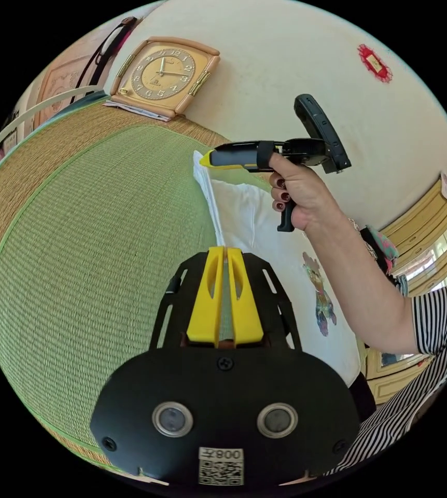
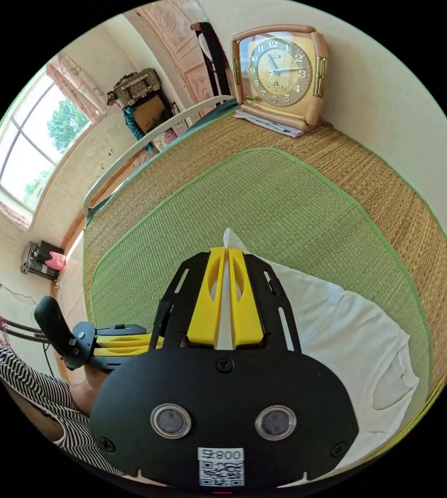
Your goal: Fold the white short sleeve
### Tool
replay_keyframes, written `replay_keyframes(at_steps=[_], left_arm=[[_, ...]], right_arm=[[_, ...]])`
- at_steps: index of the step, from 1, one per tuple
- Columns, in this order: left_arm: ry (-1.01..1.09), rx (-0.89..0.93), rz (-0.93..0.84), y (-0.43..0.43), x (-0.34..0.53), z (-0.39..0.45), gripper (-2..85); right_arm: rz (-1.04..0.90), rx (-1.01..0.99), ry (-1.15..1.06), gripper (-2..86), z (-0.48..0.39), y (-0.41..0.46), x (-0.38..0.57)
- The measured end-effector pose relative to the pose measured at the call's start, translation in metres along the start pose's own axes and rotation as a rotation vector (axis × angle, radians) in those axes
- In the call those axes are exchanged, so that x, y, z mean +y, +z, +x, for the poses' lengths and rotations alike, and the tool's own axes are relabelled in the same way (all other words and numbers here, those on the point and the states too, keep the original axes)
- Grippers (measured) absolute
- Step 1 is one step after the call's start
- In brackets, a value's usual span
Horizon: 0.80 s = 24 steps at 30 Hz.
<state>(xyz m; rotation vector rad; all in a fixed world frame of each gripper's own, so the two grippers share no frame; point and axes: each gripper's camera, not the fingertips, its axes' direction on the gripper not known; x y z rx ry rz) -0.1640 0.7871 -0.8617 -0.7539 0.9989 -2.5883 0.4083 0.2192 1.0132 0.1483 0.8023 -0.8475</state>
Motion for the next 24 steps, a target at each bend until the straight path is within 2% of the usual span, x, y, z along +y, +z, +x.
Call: replay_keyframes(at_steps=[5, 13, 24], left_arm=[[0.107, 0.033, 0.015, 0.004, -0.002, 0.037, 0.9], [0.321, 0.028, -0.095, 0.030, -0.006, 0.110, 0.9], [0.395, 0.064, -0.261, 0.076, -0.004, 0.158, 0.9]], right_arm=[[0.064, -0.049, 0.050, 0.7, 0.050, -0.047, 0.040], [0.152, -0.083, 0.188, 0.7, 0.130, -0.105, 0.135], [0.146, -0.128, 0.381, 0.7, 0.220, -0.115, 0.244]])
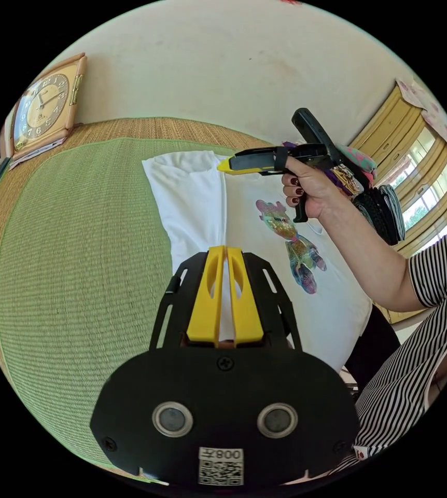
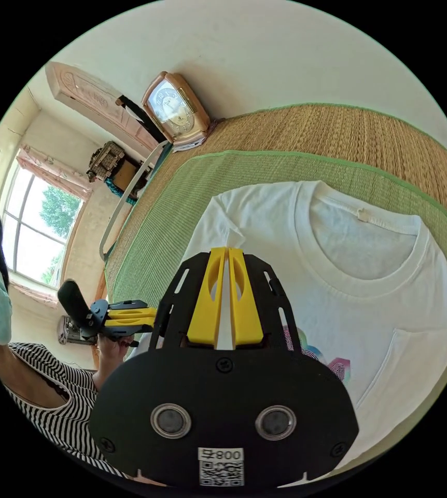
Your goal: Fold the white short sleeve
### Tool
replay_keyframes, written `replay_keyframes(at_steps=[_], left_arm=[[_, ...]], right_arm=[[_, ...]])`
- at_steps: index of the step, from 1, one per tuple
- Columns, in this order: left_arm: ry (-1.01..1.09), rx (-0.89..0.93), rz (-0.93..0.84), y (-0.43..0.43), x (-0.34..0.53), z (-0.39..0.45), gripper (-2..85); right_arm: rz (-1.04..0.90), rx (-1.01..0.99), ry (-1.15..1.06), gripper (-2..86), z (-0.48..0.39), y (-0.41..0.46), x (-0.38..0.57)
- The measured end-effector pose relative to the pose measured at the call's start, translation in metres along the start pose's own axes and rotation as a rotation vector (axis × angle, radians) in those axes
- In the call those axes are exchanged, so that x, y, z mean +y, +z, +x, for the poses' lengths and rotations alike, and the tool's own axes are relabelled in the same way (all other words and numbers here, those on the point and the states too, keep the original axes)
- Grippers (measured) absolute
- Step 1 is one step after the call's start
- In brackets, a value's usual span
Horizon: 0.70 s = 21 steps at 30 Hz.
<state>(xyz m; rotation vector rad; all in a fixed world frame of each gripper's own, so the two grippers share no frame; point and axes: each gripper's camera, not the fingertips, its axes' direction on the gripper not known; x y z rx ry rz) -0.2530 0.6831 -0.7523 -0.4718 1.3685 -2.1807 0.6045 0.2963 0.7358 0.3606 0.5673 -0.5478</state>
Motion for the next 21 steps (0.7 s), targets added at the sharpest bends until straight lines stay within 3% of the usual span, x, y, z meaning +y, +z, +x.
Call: replay_keyframes(at_steps=[15, 21], left_arm=[[-0.027, 0.075, -0.026, 0.019, -0.009, 0.013, 0.8], [-0.086, -0.023, 0.013, 0.010, -0.005, 0.013, 0.5]], right_arm=[[-0.059, -0.037, 0.071, 0.5, 0.042, -0.013, 0.017], [-0.013, 0.009, 0.062, 0.1, 0.024, -0.035, 0.020]])
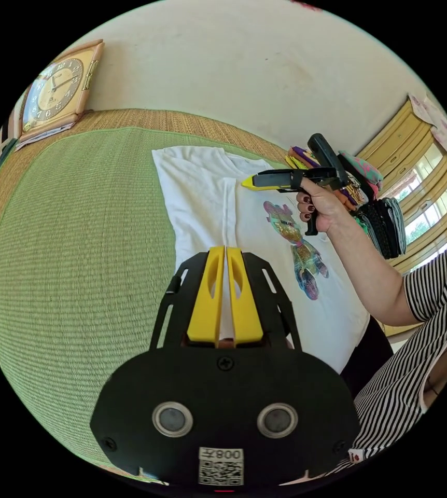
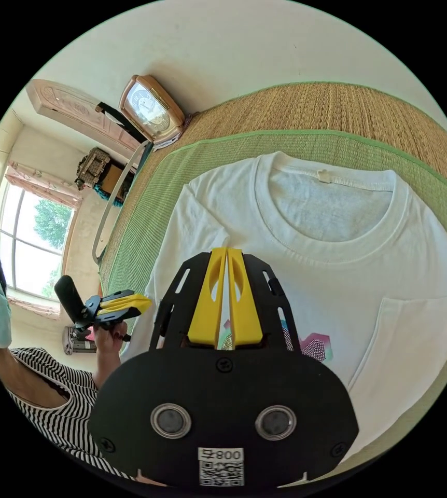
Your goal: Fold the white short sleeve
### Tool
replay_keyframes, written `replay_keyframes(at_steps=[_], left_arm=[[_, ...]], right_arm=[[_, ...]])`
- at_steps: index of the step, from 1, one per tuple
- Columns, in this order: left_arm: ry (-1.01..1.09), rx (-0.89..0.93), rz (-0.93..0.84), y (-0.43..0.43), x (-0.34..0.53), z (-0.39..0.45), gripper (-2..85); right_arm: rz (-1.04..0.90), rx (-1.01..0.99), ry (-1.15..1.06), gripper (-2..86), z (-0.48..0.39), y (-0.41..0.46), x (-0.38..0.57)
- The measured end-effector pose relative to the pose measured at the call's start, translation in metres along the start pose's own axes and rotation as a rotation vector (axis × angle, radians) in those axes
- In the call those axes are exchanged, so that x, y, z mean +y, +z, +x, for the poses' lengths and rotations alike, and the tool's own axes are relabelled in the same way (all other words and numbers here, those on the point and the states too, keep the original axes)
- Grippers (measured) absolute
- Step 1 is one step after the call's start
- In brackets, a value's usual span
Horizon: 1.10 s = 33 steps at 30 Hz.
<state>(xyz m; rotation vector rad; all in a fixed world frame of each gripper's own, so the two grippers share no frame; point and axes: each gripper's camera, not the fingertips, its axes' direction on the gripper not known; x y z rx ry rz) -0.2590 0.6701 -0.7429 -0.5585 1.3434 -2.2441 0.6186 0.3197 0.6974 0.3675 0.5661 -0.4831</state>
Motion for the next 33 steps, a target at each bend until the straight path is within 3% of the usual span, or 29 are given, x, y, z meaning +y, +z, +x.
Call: replay_keyframes(at_steps=[4, 13, 25, 29, 33], left_arm=[[-0.017, -0.140, -0.091, 0.010, -0.002, 0.006, 0.3], [-0.030, -0.124, -0.074, 0.001, 0.005, 0.004, 0.4], [-0.080, -0.093, -0.046, -0.023, 0.023, -0.013, 0.3], [-0.085, -0.092, -0.041, -0.031, 0.028, -0.017, 0.2], [-0.088, -0.086, -0.053, -0.037, 0.034, -0.024, 0.2]], right_arm=[[-0.018, 0.018, -0.134, 0.1, -0.054, 0.011, -0.021], [-0.163, 0.285, -0.373, 0.1, -0.164, 0.091, -0.092], [-0.067, 0.293, -0.365, 0.1, -0.213, 0.028, -0.076], [-0.103, 0.168, -0.412, 0.1, -0.241, 0.001, -0.041], [-0.208, 0.201, -0.417, 0.1, -0.259, 0.015, -0.017]])
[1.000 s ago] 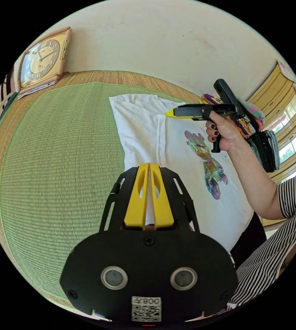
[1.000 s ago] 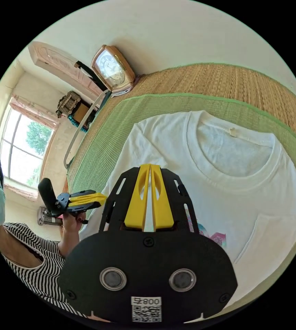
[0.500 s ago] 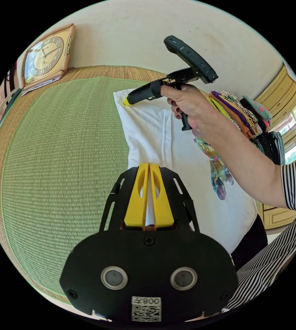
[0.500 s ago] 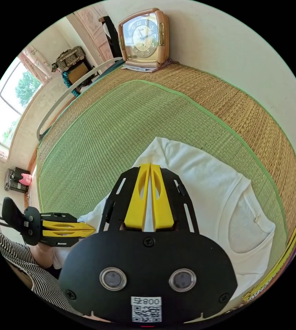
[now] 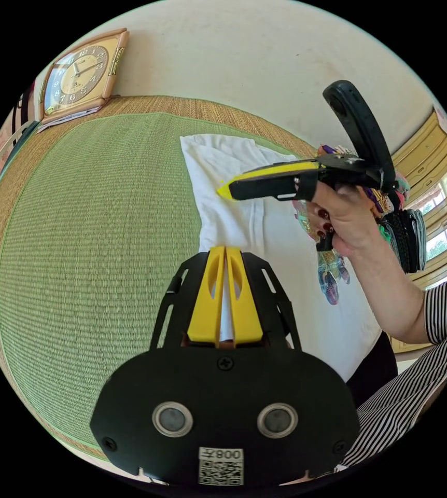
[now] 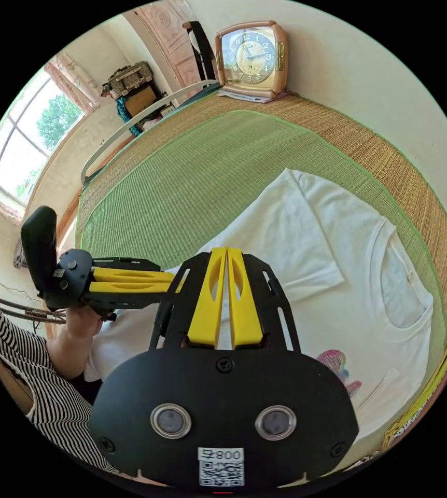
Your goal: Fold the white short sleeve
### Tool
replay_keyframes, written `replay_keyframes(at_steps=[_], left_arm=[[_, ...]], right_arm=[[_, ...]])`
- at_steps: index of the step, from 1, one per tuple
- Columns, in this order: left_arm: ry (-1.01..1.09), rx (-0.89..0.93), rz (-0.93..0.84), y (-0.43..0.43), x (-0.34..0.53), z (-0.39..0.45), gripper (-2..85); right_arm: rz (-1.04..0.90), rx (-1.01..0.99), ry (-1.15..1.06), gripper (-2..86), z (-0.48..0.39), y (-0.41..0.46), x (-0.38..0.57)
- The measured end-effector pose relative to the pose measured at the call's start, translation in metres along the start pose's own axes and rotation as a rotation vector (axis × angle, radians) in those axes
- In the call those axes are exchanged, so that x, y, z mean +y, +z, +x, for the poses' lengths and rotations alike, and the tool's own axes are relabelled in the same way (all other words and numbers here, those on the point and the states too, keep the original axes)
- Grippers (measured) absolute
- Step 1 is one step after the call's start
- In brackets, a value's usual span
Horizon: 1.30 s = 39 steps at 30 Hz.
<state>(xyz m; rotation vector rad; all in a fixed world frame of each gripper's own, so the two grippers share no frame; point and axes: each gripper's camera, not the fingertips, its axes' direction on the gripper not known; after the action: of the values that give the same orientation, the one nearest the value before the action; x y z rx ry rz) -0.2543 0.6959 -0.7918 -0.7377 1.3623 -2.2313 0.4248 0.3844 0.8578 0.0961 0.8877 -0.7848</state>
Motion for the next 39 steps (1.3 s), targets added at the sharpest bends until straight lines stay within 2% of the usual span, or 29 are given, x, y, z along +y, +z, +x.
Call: replay_keyframes(at_steps=[10, 14, 17, 19, 22, 26, 30, 39], left_arm=[[0.017, 0.065, 0.005, -0.018, 0.016, -0.027, 0.2], [-0.007, 0.075, 0.080, -0.042, 0.027, -0.038, 0.2], [-0.079, 0.201, 0.195, -0.079, 0.047, -0.054, 0.4], [-0.133, 0.426, 0.256, -0.099, 0.072, -0.070, 0.6], [-0.162, 0.562, 0.242, -0.117, 0.112, -0.078, 1.3], [-0.192, 0.567, 0.162, -0.143, 0.165, -0.076, 3.8], [-0.293, 0.551, 0.114, -0.172, 0.223, -0.082, 7.2], [-0.380, 0.494, -0.005, -0.182, 0.269, -0.079, 11.3]], right_arm=[[0.006, 0.022, 0.052, 0.1, 0.000, -0.052, -0.007], [0.059, 0.042, 0.203, 0.0, 0.019, -0.127, 0.017], [0.120, -0.031, 0.279, 0.0, 0.027, -0.195, 0.069], [0.128, -0.039, 0.331, 0.0, 0.027, -0.230, 0.111], [0.102, -0.045, 0.421, 0.1, 0.020, -0.274, 0.191], [0.059, -0.099, 0.610, 0.2, 0.013, -0.319, 0.312], [0.136, -0.155, 0.780, 0.8, 0.010, -0.373, 0.413], [0.255, -0.183, 0.890, 5.5, -0.003, -0.448, 0.513]])
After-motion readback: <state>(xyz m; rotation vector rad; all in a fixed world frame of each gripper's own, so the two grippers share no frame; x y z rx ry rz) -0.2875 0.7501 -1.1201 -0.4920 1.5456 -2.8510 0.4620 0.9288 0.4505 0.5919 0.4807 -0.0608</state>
